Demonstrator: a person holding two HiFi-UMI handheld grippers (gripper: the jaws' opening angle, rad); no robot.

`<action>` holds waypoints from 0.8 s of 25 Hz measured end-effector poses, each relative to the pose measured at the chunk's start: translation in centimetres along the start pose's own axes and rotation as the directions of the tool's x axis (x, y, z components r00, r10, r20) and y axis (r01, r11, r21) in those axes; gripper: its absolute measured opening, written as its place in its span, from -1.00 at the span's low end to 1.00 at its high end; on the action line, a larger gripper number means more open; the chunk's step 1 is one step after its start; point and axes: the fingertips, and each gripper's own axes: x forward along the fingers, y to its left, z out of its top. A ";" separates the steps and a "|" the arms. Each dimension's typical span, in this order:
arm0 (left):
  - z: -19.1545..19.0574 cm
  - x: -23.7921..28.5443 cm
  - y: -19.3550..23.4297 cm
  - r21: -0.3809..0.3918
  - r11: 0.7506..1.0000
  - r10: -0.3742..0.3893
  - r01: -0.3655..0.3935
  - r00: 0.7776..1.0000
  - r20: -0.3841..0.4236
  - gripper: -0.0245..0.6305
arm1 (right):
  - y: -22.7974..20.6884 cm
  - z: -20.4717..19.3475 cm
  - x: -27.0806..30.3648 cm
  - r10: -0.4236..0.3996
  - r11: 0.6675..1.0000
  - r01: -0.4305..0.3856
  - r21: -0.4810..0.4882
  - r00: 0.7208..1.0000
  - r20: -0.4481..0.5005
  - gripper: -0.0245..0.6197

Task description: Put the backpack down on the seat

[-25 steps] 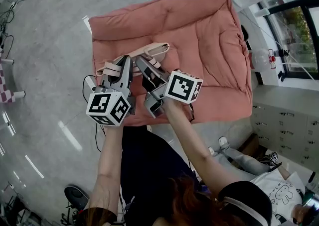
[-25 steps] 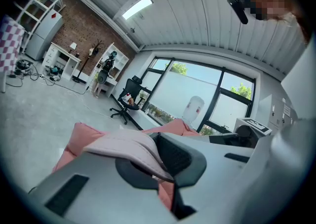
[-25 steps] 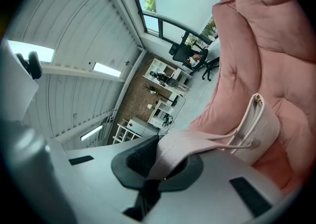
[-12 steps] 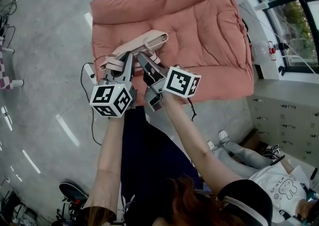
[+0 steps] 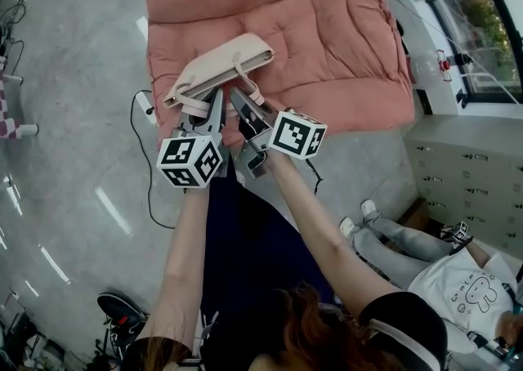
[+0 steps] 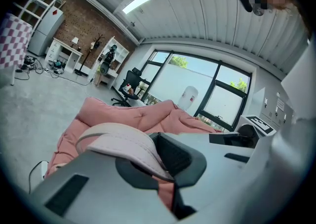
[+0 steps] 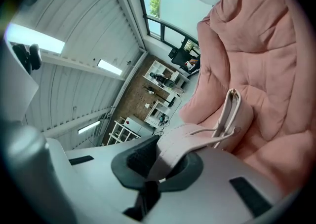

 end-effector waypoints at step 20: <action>-15.2 -4.9 -5.3 -0.012 1.000 0.004 -0.006 0.984 -0.179 -0.87 | -6.8 -8.7 -9.5 -0.135 0.989 0.135 -0.067 0.991 0.011 -0.82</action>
